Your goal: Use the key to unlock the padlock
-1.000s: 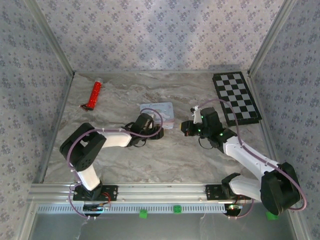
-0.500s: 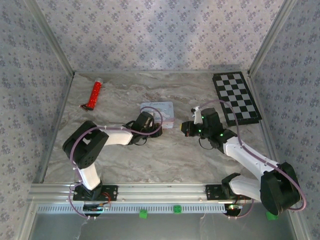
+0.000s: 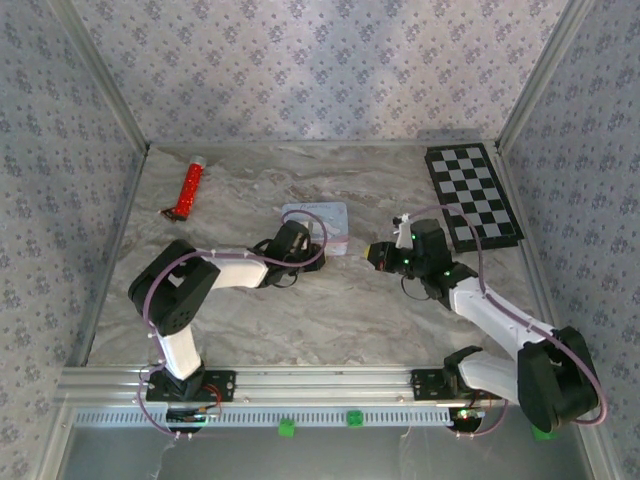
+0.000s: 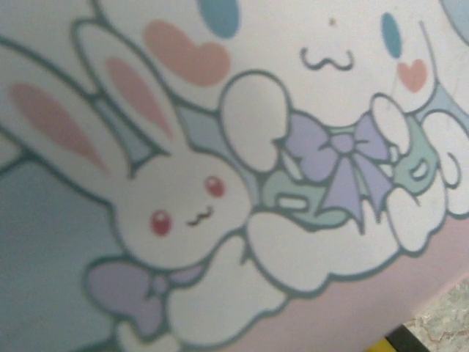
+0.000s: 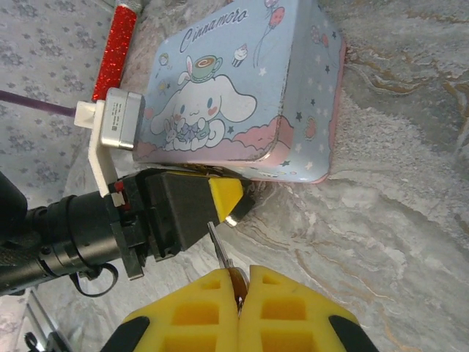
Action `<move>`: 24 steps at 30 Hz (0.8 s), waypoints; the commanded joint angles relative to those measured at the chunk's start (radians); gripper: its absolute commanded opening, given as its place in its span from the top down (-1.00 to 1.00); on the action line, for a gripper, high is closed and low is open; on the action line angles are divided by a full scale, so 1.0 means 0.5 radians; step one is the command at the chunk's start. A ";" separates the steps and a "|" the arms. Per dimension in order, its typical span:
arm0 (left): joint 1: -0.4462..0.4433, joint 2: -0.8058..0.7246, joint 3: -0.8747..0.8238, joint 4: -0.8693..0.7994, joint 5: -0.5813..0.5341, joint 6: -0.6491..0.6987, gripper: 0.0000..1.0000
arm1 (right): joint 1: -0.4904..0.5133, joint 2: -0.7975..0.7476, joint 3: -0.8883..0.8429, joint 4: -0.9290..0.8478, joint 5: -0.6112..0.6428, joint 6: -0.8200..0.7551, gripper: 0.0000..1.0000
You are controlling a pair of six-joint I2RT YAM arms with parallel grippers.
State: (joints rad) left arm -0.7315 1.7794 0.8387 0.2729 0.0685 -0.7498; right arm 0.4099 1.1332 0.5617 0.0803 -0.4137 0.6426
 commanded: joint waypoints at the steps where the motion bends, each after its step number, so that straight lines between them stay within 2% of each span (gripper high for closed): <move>1: -0.003 -0.051 0.059 0.043 0.030 -0.033 0.59 | -0.009 0.017 -0.023 0.091 -0.068 0.089 1.00; 10: -0.005 0.001 0.007 0.129 0.027 -0.108 0.53 | -0.010 0.009 -0.049 0.106 -0.075 0.114 1.00; 13: -0.010 0.049 0.024 0.187 0.106 -0.175 0.55 | -0.011 0.010 -0.062 0.118 -0.075 0.113 1.00; 19: -0.011 -0.017 0.044 0.081 0.053 -0.149 0.59 | -0.007 0.054 -0.131 0.192 -0.100 0.211 1.00; 24: -0.004 -0.042 0.052 0.095 0.099 -0.199 0.63 | 0.003 0.167 -0.160 0.291 -0.179 0.315 1.00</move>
State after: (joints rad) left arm -0.7330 1.7885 0.8391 0.3107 0.0933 -0.8288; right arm 0.4099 1.1885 0.4938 0.1818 -0.4664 0.7540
